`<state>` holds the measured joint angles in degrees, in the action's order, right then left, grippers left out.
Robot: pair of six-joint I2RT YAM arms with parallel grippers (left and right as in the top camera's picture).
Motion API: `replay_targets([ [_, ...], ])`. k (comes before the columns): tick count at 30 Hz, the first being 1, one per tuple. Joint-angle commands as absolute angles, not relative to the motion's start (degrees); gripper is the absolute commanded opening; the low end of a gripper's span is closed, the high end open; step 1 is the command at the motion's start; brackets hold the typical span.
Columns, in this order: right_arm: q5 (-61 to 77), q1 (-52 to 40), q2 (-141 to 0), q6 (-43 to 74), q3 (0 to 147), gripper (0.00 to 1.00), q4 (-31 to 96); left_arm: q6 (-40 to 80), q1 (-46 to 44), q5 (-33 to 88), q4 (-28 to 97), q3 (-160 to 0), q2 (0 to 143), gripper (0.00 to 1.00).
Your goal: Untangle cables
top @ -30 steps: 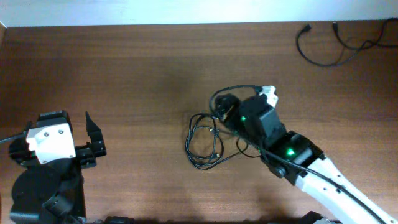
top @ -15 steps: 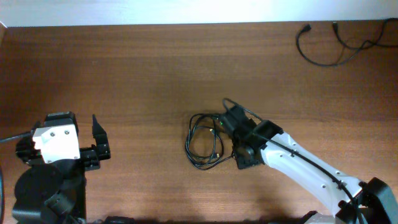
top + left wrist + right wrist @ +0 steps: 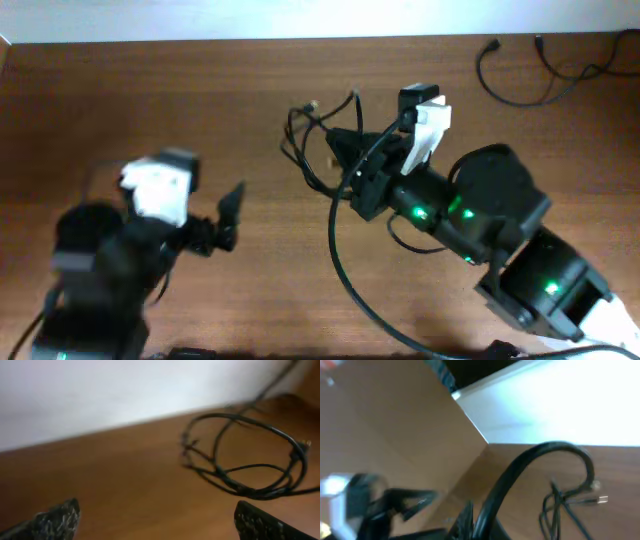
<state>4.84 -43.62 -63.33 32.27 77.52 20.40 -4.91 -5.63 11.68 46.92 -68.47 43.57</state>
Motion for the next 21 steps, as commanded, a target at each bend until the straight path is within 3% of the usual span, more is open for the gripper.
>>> replay_targets([
  [1,5.9,-43.8,-63.2,25.5,82.3,0.04,23.1,-5.8,-5.5,39.4,44.2,-68.4,58.2,0.99],
  [2,5.6,-43.8,-63.2,23.7,82.8,0.04,23.6,-7.4,-5.5,50.7,41.6,-68.4,63.6,0.99],
  [5,5.3,-43.7,-63.2,22.7,82.8,0.04,23.6,-8.7,-5.6,65.5,36.6,-68.4,77.8,0.99],
  [7,3.2,-43.0,-63.2,22.7,82.8,0.04,23.6,-16.9,-5.6,79.6,36.4,-68.4,83.5,0.99],
  [21,0.3,-41.6,-63.7,17.3,91.1,0.04,23.7,-17.7,-12.8,70.3,29.6,-68.6,83.9,0.99],
])
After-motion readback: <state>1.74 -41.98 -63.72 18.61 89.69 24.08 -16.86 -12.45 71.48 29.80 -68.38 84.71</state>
